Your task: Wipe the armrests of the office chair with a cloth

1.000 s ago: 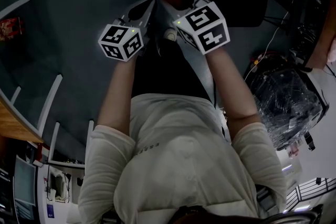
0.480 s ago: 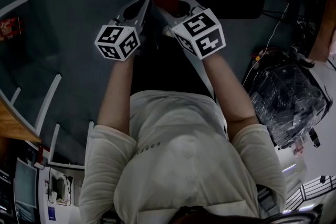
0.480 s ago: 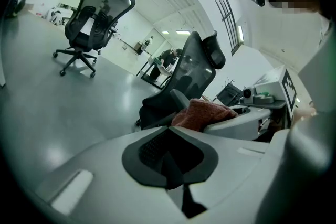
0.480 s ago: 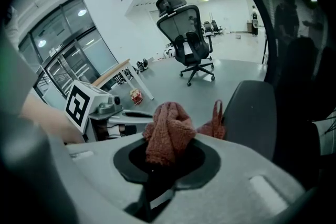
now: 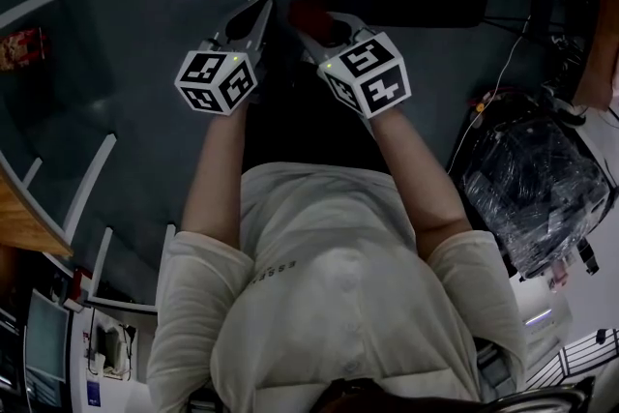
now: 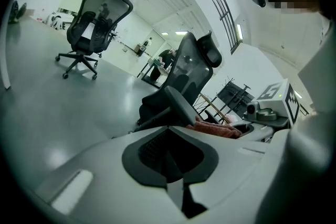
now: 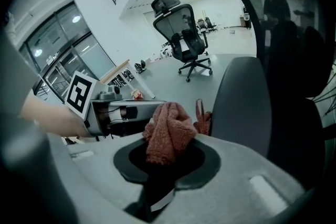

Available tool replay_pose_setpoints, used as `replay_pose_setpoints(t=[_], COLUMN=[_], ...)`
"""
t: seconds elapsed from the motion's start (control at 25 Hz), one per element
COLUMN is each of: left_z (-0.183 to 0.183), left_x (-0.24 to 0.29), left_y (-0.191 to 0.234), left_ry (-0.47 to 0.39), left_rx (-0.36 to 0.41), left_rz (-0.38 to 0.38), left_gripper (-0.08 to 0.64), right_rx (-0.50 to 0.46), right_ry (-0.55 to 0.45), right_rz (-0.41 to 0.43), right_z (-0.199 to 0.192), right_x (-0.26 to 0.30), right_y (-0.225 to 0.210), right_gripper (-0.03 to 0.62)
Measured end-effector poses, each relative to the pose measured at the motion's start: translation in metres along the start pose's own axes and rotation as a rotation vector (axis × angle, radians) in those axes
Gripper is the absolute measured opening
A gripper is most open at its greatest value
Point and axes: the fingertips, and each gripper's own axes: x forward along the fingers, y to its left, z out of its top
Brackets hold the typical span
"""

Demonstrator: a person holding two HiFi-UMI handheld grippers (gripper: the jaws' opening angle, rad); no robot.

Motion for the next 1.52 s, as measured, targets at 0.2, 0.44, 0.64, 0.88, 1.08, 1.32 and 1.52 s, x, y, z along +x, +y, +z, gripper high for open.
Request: replay_pose_setpoints(t=[0.2,0.44,0.64,0.88,1.08,1.32,1.52], left_z=[-0.005,-0.011,-0.01,-0.016,-0.015,-0.016,-0.027], left_x=[-0.005,-0.003,0.003,0.01,0.021,0.05,0.082], left_y=[-0.009,-0.027,-0.043,-0.077,-0.128,-0.211,-0.282], left_ry=[0.005,0.02,0.04,0.085,0.148,0.168,0.214], left_rx=[0.013,0.061,0.111,0.151,0.241,0.33,0.401], left_rz=[0.001,-0.018,-0.042,-0.091,-0.192,-0.31,-0.443], left_gripper=[0.017,0.017,0.017,0.017,0.017,0.015,0.015], right_rx=[0.047,0.09,0.159,0.222,0.279,0.35,0.447], right_ry=[-0.009,-0.016,-0.053,-0.077,-0.135,-0.221,-0.313], right_rz=[-0.016,-0.049,-0.113,-0.143,-0.187,-0.303,-0.422], right_z=[-0.016,-0.037,-0.047,-0.066,-0.079,-0.111,-0.145], right_x=[-0.008,-0.019,-0.031,-0.065,-0.114,-0.198,-0.264], right_y=[-0.006,-0.02,-0.045,-0.064,-0.079,-0.107,-0.129], right_gripper=[0.049,0.049,0.049,0.049,0.049,0.049,0.049])
